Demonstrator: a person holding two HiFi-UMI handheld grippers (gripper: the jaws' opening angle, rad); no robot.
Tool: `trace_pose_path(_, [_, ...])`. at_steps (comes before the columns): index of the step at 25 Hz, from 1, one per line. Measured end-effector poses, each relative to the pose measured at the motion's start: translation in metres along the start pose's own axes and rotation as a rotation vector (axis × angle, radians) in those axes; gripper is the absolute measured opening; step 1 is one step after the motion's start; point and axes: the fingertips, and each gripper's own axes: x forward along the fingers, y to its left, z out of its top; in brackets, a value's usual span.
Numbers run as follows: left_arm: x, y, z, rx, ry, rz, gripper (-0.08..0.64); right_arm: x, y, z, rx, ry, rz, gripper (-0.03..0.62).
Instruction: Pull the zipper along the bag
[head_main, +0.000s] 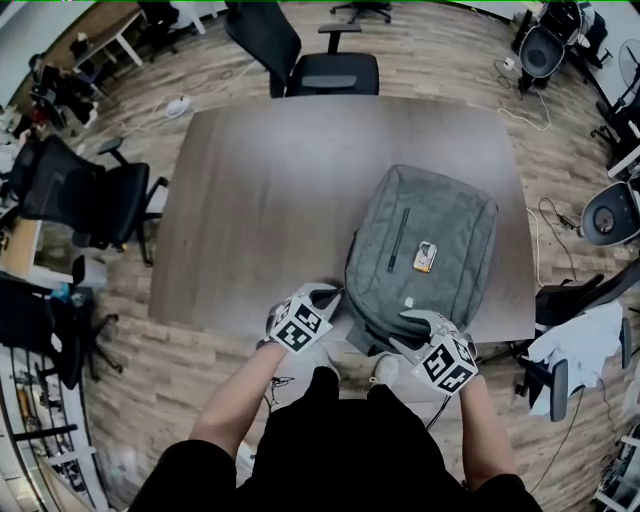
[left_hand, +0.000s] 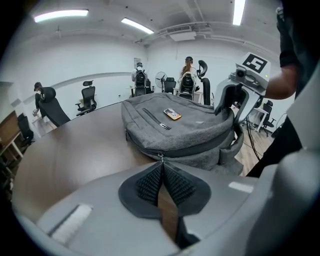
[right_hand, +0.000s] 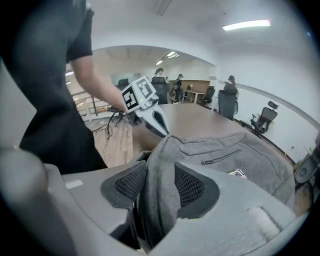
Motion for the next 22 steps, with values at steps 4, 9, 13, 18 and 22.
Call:
trace_pose_path(4, [-0.006, 0.0, 0.007, 0.023, -0.012, 0.001, 0.028, 0.011, -0.01, 0.029, 0.161, -0.086, -0.01, 0.212])
trace_pose_path(9, [-0.01, -0.017, 0.014, 0.036, -0.052, -0.046, 0.028, 0.032, -0.023, 0.059, 0.304, -0.085, -0.037, 0.21])
trace_pose_path(13, [-0.014, -0.036, 0.02, 0.052, -0.068, -0.08, 0.028, 0.058, -0.014, 0.042, 0.255, 0.103, -0.057, 0.207])
trace_pose_path(18, [-0.009, -0.048, 0.018, 0.059, -0.057, -0.099, 0.028, 0.057, -0.007, 0.016, 0.182, 0.205, -0.12, 0.115])
trace_pose_path(22, [-0.001, -0.044, 0.016, 0.029, -0.077, -0.104, 0.029, 0.052, -0.006, 0.018, 0.123, 0.204, -0.155, 0.08])
